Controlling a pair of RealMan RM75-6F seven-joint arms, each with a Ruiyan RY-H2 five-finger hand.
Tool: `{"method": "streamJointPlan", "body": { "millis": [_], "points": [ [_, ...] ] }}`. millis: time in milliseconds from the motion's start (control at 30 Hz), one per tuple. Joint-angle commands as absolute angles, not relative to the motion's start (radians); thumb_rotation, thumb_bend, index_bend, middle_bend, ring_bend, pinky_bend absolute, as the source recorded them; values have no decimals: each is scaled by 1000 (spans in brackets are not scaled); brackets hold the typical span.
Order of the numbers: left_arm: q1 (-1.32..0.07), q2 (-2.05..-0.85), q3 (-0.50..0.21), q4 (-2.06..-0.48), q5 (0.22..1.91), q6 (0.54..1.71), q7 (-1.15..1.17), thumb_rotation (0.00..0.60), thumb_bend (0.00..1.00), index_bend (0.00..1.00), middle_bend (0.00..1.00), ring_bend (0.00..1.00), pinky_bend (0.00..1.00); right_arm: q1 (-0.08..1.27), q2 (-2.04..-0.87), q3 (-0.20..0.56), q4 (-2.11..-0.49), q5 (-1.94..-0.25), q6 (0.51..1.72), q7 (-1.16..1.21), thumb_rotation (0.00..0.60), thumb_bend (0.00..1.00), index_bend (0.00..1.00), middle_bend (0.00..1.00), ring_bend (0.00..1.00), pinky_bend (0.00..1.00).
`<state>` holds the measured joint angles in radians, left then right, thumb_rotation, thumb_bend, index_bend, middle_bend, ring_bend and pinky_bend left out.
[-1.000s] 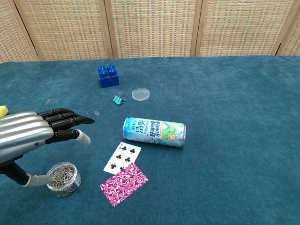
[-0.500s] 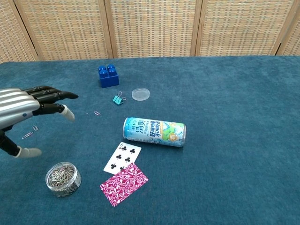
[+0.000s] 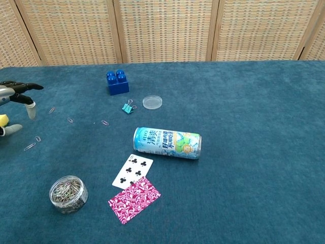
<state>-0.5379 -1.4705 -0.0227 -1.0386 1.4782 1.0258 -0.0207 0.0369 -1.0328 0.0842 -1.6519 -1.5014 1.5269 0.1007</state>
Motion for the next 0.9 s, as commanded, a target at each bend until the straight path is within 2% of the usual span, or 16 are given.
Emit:
{"method": "streamJointPlan", "body": {
  "millis": [33, 433, 900],
  "points": [
    [-550, -1512, -22, -973, 1467, 989, -55, 600, 408, 430, 0, 0, 0, 37, -1033, 85, -1653, -1500, 1526, 100, 600, 0, 39, 0, 0, 0],
    [-569, -1607, -18, -823, 1467, 953, -110, 600, 411, 462, 0, 0, 0, 38, -1030, 87, -1649, -1493, 1522, 110, 600, 0, 39, 0, 0, 0],
    [-575, -1677, -4, -738, 1491, 964, -172, 600, 411, 467, 0, 0, 0, 42, -1030, 87, -1647, -1489, 1514, 111, 600, 0, 39, 0, 0, 0]
  ]
}}
